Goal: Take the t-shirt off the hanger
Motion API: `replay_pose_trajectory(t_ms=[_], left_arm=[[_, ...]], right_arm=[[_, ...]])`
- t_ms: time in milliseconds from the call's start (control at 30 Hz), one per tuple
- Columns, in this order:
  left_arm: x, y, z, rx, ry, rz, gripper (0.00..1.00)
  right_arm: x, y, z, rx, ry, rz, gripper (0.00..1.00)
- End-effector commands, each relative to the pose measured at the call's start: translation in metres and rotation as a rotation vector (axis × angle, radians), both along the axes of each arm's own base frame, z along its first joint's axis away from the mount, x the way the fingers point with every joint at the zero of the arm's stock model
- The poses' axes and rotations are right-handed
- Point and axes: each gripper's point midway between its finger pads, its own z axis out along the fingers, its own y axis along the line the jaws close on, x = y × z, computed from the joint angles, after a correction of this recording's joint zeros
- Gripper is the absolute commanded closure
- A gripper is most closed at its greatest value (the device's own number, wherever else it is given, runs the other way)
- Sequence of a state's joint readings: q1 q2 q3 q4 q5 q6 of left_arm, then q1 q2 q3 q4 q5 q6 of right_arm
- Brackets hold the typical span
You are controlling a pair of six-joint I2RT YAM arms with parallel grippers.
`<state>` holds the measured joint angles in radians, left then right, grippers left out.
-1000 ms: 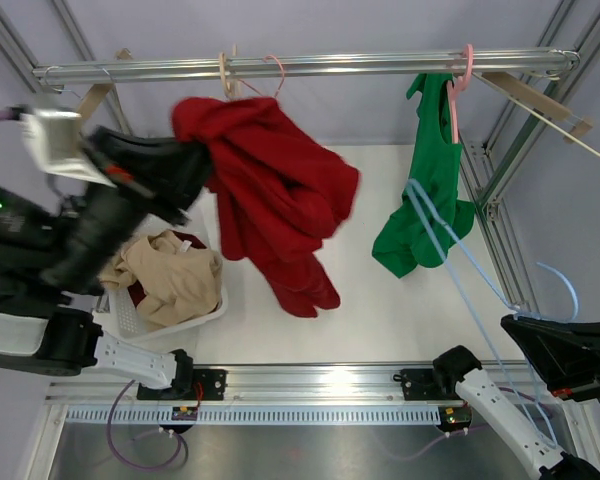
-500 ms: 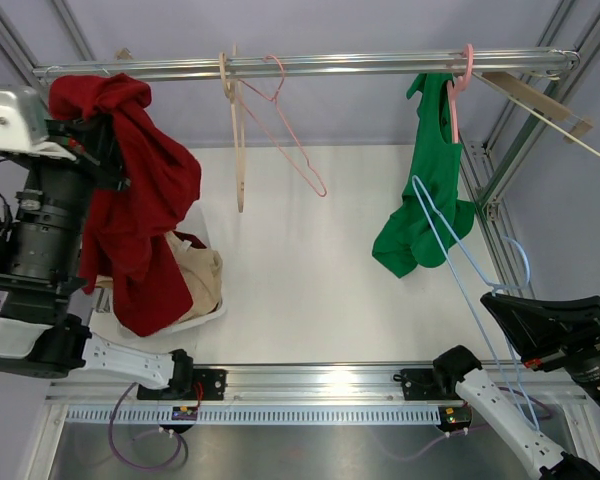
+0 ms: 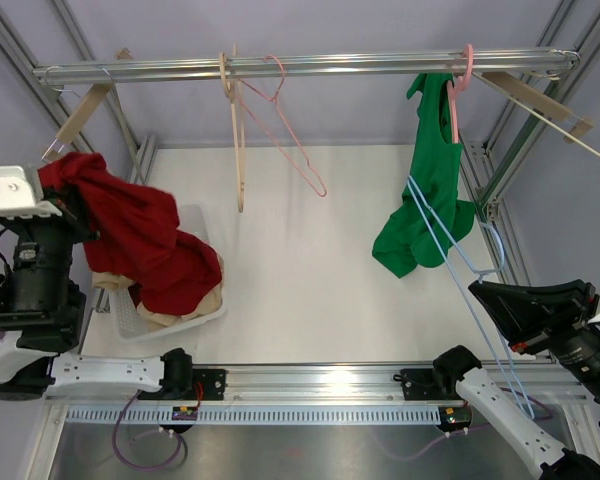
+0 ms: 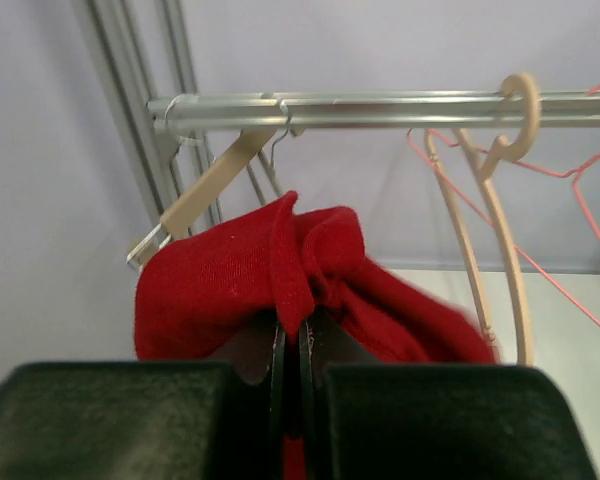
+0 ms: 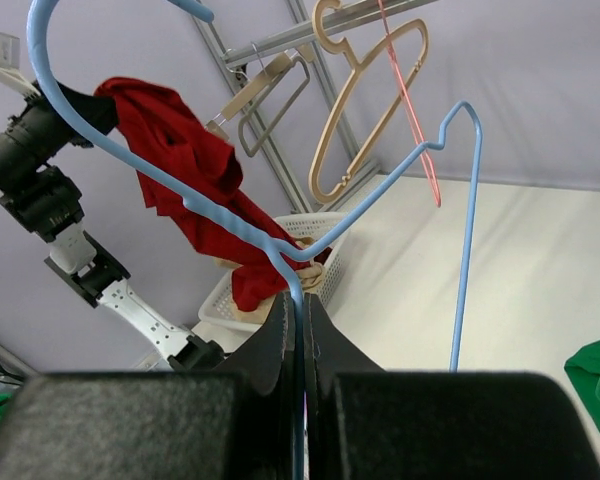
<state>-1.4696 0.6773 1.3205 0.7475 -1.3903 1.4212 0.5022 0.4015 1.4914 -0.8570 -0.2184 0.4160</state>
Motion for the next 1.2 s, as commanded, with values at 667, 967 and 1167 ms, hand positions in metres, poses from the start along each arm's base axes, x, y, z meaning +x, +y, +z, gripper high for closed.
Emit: replay_pose_trajectory(t_ms=[667,967,1167], left_arm=[[0.052,-0.031,-0.277,-0.114,0.551,0.203,1.00],[0.054,-0.008,-0.331,-0.412,0.607,0.314,1.00],[0.063,0.009,-0.374,-0.655,0.652,0.355,1.00]], right_arm=[[0.041,0.028,-0.024,-0.055,0.058,0.031,1.00],[0.091,0.051,-0.040,-0.054,0.107,0.006,1.00],[0.121,0.065,-0.040,-0.037,0.116,-0.008,1.00]])
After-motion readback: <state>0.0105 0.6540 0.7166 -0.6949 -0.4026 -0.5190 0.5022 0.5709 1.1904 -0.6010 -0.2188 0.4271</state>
